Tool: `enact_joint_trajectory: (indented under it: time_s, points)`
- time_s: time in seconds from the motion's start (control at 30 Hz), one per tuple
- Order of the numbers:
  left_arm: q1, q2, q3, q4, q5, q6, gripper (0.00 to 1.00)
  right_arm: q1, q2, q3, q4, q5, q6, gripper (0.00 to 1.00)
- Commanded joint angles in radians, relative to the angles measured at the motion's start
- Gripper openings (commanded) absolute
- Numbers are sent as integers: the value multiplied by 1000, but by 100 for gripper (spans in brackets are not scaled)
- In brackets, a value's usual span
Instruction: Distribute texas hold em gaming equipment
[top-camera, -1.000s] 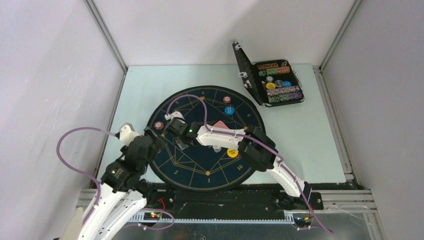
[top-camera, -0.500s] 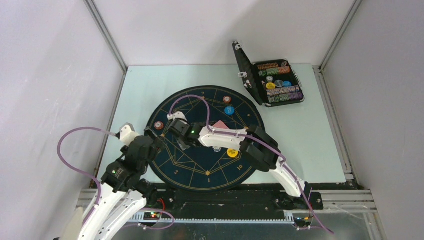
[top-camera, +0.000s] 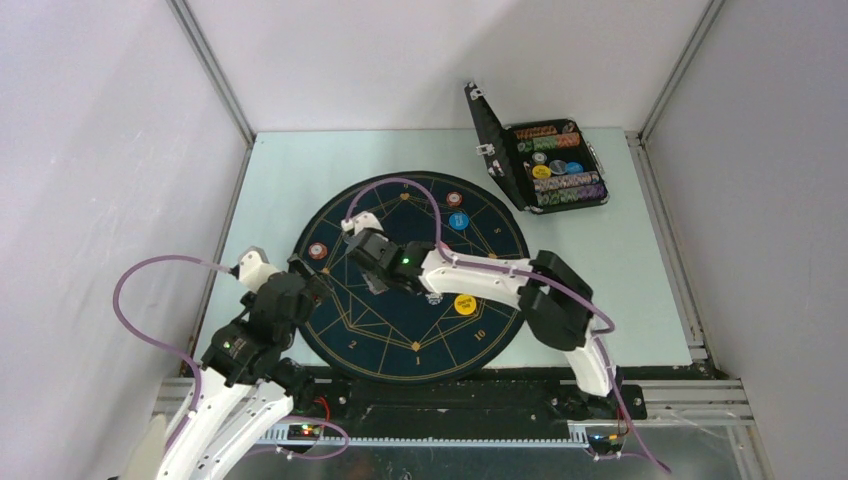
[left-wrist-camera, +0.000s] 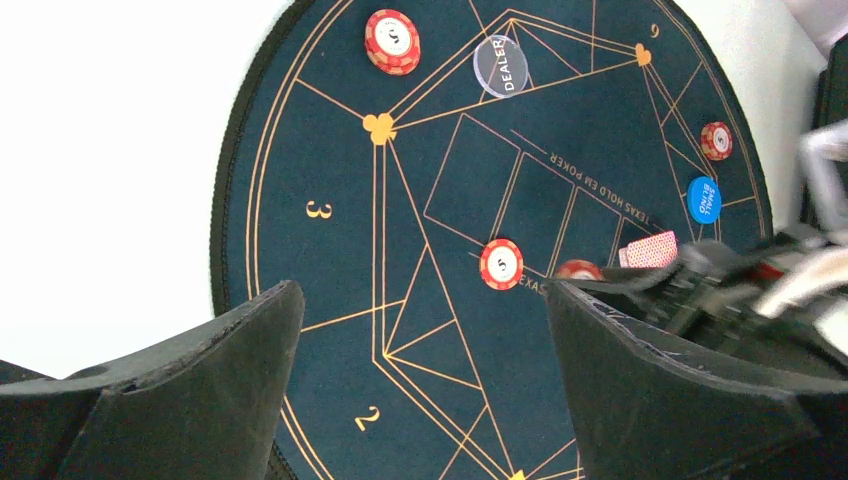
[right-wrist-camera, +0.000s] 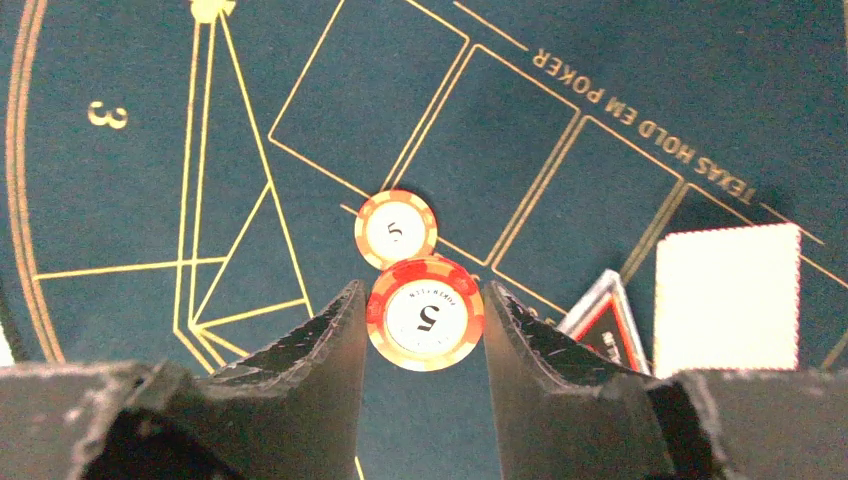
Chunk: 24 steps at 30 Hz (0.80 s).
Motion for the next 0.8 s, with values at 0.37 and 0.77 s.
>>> enact_joint_trajectory:
  time_s: [0.37, 0.77]
  points:
    - [-1, 1, -10, 18, -38, -9, 98, -215, -442, -413, 0, 11, 133, 0]
    - [-1, 59, -15, 45, -35, -1, 98, -479, -617, -769, 73, -61, 169, 0]
